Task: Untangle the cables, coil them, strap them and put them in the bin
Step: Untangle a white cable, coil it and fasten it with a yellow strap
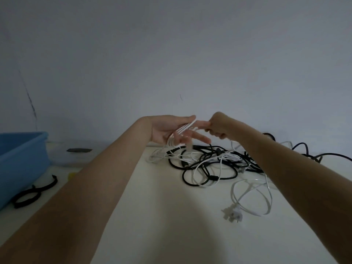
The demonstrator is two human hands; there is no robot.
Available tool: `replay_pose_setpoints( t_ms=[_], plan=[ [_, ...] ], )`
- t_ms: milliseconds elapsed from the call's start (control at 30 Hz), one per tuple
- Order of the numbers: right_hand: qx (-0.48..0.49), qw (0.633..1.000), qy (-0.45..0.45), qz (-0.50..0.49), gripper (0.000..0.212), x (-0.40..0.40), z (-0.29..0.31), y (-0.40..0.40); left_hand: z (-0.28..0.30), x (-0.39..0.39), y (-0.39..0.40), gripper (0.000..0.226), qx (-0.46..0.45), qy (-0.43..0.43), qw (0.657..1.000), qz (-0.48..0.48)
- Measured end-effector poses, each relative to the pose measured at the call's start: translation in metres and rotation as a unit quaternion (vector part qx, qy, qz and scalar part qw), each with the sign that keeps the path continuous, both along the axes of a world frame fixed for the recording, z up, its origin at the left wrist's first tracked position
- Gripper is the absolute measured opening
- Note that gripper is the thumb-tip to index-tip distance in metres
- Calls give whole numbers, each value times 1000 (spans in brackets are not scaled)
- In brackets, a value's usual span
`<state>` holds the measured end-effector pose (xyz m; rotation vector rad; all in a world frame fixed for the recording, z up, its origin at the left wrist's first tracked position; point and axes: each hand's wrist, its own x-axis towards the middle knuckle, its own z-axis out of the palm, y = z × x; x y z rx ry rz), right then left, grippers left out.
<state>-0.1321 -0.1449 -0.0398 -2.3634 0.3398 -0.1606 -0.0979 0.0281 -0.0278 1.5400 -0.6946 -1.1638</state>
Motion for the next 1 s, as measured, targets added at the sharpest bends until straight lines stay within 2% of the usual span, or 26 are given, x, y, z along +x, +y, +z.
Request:
replay_pose_setpoints(
  t_ms=[67,133,200,267,400,467,500,567,633,700,767,800,900,1000],
  plan=[
    [133,991,-27,-8,34,-1,9,-9,-11,2,0,42,33,-6,999,-29],
    [233,972,-16,21,33,-5,16,-15,-21,4,-1,43,46,-13,999,-17],
    [314,947,-6,69,26,-9,20,-14,-26,5,-8,44,56,20,998,32],
    [359,923,-2,141,20,-14,25,-10,-29,7,-17,42,29,48,992,109],
    [288,920,64,259,36,-32,33,-7,-22,20,-19,36,-72,71,952,289],
    [241,926,96,273,46,-40,34,-5,-17,28,-13,35,-110,76,925,356],
    [218,933,100,269,46,-41,35,-3,-16,34,-12,35,-120,74,914,381],
    [178,943,94,265,35,-41,31,3,-12,42,-12,53,-156,54,894,417],
    [140,947,84,276,26,-38,21,12,2,38,-15,50,-281,82,842,453],
    [126,942,101,293,35,-34,4,26,16,31,-20,47,-395,131,805,422],
    [97,942,116,301,49,-31,-11,38,30,13,-29,46,-446,157,820,324],
    [78,944,113,299,55,-28,-17,41,34,5,-32,47,-430,142,846,281],
    [2,966,92,243,64,-20,-27,32,35,-3,-27,48,-312,51,930,188],
    [-76,979,81,173,63,-18,-29,11,29,-10,-10,49,-174,-23,982,68]
  ],
)
